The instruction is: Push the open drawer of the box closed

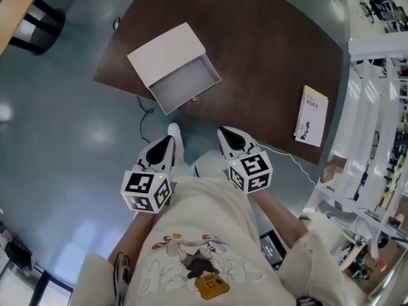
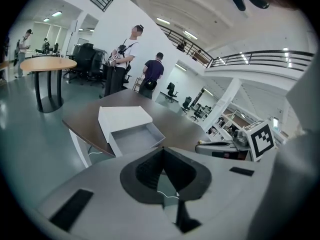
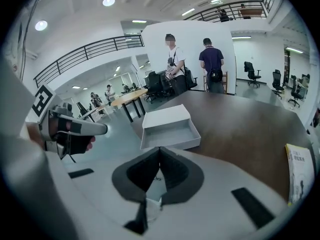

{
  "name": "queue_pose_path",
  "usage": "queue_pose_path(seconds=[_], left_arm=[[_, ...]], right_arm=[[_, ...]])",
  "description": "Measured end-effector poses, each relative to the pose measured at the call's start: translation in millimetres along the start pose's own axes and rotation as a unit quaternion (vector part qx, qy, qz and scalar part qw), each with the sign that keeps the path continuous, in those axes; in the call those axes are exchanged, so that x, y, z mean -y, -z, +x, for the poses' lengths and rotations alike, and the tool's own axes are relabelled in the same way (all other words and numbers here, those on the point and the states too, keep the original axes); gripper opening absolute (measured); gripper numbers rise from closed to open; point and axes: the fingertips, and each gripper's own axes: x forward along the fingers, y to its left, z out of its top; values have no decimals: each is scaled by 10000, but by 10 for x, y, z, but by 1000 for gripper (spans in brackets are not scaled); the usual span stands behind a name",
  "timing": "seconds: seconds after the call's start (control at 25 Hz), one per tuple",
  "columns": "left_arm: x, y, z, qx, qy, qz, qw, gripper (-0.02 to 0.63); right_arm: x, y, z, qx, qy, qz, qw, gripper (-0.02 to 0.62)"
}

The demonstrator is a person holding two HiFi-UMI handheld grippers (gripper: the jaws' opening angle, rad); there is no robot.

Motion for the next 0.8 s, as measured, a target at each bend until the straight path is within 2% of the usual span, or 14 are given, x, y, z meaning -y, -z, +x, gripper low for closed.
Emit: queue_pose_path(seconds=[0.16,0.32,0.6,0.8], left_arm=[[-113,-14,167,-102,88,-52,9999,6],[-57,-131,159,44,15,-170,9998,6],[-77,-102,188,118,-422,-484,9979,6],[-52,-36,268,171,-728,-689,9948,6]], right_arm=[[56,-32,209,-159,37,-40,9999,6],[81,-87,212,-255,-95,-90,9996,6],[175,-92,228,-457,-421,-368,9974,6],[377,-56,310,-656,-610,-782,9929,6]])
